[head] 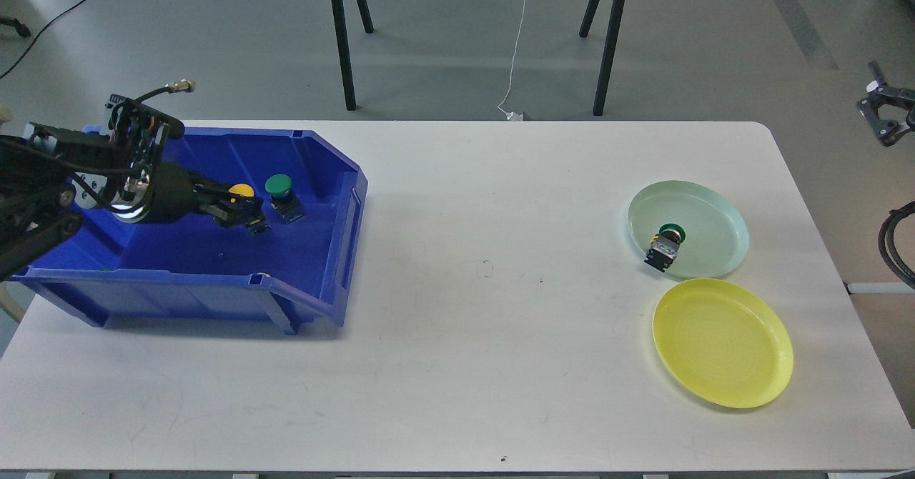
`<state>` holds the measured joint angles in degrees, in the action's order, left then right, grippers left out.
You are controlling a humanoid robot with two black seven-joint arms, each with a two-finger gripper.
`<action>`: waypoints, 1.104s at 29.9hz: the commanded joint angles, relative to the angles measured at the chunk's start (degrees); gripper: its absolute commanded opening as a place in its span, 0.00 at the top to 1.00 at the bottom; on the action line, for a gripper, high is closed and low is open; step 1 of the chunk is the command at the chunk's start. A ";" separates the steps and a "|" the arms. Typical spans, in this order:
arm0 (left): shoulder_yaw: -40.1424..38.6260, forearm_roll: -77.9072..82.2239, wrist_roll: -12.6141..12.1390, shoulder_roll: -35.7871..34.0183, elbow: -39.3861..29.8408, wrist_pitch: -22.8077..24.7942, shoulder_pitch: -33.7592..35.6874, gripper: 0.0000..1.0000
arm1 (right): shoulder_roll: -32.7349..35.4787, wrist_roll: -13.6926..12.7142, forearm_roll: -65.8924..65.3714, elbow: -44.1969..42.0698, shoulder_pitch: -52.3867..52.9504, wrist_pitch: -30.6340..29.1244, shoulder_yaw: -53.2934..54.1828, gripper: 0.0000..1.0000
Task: Pass button and place on color plate
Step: 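Grasp the yellow button with the left hand and lift it, then carry the yellow button toward the right gripper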
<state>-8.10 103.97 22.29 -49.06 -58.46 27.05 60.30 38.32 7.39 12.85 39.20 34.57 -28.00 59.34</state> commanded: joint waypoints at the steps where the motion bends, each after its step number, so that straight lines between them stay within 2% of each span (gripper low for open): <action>1: -1.99 -1.92 0.92 -4.72 -5.07 0.95 2.19 0.74 | 0.09 -0.09 -0.02 0.09 0.15 0.00 -0.01 0.04; 4: -4.72 -5.87 1.09 -10.43 -10.78 0.95 2.63 0.73 | 0.09 -0.09 -0.02 0.35 0.15 0.00 -0.01 0.04; 6: -7.00 -8.07 2.14 -13.51 -13.86 0.95 3.77 0.73 | 0.09 -0.09 -0.02 0.44 0.24 0.00 -0.01 0.04; 8: -10.25 -11.32 3.90 -14.31 -15.62 0.95 4.65 0.74 | 0.09 -0.09 -0.10 0.53 0.24 0.00 -0.10 0.04; 10: -14.29 -16.84 4.00 -13.44 -15.81 0.95 4.57 0.74 | 0.09 -0.09 -0.37 0.96 0.15 0.00 -0.45 0.04; 15: -20.10 -32.23 2.76 -4.40 -15.63 0.64 4.22 0.74 | 0.17 0.26 -0.54 7.10 -1.51 0.00 -3.79 0.04; 17: -20.11 -35.32 2.59 -1.15 -15.46 -4.61 3.95 0.74 | 0.88 0.26 -0.72 10.61 -2.66 0.00 -4.32 0.05; 20: -19.85 -35.94 1.97 5.35 -14.23 -9.28 3.43 0.74 | 0.97 0.26 -2.21 14.93 -4.24 0.00 -4.67 0.05; 25: -19.93 -35.42 -1.36 18.36 -8.00 -13.95 1.49 0.74 | -0.35 0.26 -11.60 22.05 -4.95 5.58 -7.13 0.05; 28: -19.58 -34.81 -1.81 25.74 -4.65 -15.79 1.49 0.74 | -2.54 -0.09 -14.69 26.00 -4.51 9.27 -8.62 0.06; 31: -19.58 -31.91 -1.81 30.06 -2.19 -16.85 1.40 0.74 | -3.78 -0.71 -15.05 28.64 -3.37 12.17 -8.89 0.08; 33: -19.58 -29.98 -1.90 33.13 -0.78 -17.64 1.40 0.74 | -4.92 -2.02 -14.87 31.54 -2.40 14.81 -8.98 0.08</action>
<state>-27.72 71.40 20.49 -20.17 -61.31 10.52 61.74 34.88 6.77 -1.97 67.15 30.90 -16.59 50.54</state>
